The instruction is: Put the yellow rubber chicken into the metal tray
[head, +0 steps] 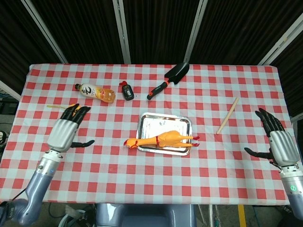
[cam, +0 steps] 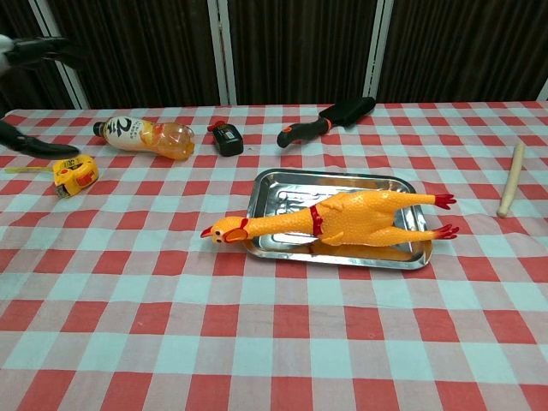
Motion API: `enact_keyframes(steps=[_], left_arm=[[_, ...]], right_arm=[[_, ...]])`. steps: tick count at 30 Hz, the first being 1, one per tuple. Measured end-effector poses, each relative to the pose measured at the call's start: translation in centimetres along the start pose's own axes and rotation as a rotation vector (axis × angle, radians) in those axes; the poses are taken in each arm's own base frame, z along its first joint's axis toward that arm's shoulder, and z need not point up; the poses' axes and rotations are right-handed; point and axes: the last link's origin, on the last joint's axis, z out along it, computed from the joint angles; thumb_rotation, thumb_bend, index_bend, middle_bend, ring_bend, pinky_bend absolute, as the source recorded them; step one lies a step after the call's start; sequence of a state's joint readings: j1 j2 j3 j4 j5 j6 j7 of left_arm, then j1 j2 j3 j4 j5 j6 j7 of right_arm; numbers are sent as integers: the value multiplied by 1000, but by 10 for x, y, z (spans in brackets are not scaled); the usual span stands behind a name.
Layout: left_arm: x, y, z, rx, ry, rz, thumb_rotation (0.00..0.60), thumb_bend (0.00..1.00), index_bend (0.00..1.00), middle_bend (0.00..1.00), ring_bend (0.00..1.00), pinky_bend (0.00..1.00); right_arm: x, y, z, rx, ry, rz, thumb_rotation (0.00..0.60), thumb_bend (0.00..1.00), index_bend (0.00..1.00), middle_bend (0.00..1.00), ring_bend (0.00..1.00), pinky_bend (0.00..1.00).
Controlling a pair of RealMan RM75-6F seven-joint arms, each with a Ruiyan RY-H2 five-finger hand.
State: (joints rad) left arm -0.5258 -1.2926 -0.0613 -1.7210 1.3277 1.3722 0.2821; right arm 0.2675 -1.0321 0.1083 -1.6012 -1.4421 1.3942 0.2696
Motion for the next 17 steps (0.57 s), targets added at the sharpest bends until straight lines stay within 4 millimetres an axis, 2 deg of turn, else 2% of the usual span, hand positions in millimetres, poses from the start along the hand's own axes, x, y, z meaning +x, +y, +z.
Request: enact_keyframes(steps=[5, 10, 13, 17], left_arm=[[11, -28, -43, 83, 42, 16, 600, 45, 111, 121, 30, 107], [20, -52, -82, 160, 49, 56, 600, 45, 115, 128, 30, 107], [24, -60, -100, 191, 47, 64, 600, 45, 118, 129, 30, 107], [23, -64, -114, 202, 24, 75, 600, 45, 118, 129, 30, 107]], right_arm=[[-9, 18, -23, -47, 65, -158, 600, 125, 0, 14, 0, 46], [-13, 27, -48, -71, 74, -247, 600, 126, 0, 14, 0, 23], [-17, 30, -64, -85, 54, -283, 600, 125, 0, 14, 0, 23], [-21, 32, -78, -92, 22, -271, 600, 126, 0, 14, 0, 23]])
